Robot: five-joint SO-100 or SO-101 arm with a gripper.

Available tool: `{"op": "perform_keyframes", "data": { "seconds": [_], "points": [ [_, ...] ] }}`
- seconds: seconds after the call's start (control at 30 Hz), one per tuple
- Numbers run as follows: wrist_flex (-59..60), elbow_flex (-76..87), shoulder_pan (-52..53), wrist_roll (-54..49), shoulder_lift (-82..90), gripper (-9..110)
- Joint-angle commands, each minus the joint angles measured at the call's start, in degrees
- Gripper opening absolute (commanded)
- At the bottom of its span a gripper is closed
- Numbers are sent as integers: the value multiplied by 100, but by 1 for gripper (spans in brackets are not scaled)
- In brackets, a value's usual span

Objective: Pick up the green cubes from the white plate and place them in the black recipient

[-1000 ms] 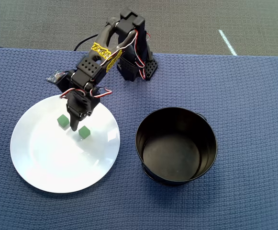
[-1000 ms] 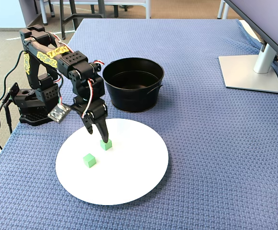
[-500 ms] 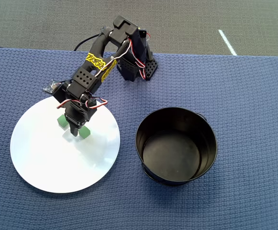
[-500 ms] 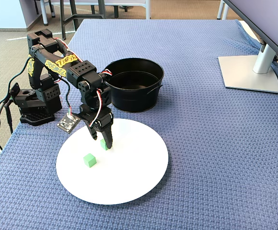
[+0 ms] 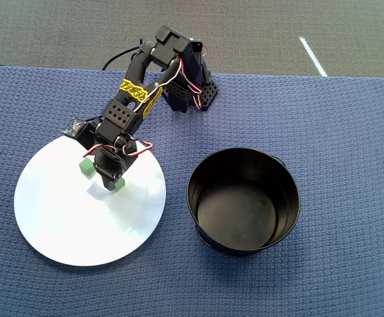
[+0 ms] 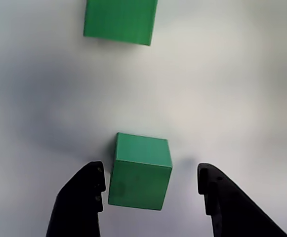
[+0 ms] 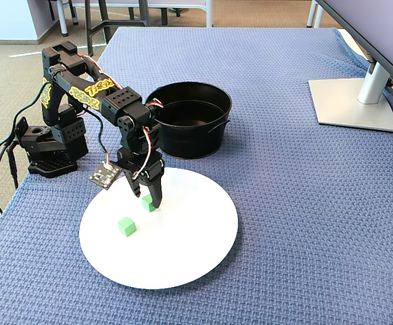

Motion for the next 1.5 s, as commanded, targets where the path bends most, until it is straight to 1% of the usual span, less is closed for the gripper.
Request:
{"op": "perform_keyframes", "data": {
  "seconds": [0.0, 0.1, 0.17, 0.23, 0.53, 0.6, 0.73, 0.83, 0.93, 1.07, 1.17, 1.27, 1.33, 1.47],
  "points": [
    [-26, -475, -62, -62, -62, 16],
    [9, -563, -35, -70, -141, 15],
    [9, -571, -35, -62, -141, 12],
    [9, -571, -35, -26, -149, 0],
    [-70, -448, 18, -18, 88, 0],
    [44, -316, 53, 18, 519, 0],
    [571, -88, 255, 167, 2021, 0],
    [861, 308, 149, 246, 3129, 0],
    [1143, 545, -325, 378, 4104, 0],
    [1749, 404, -1485, 756, 5089, 0],
    [1960, 44, -2303, 1090, 5493, 0],
    [1740, -185, -3155, 1371, 5265, 0],
    [1354, -185, -3647, 1547, 4816, 0],
    [650, -246, -4140, 1811, 3683, 0]
  ]
}}
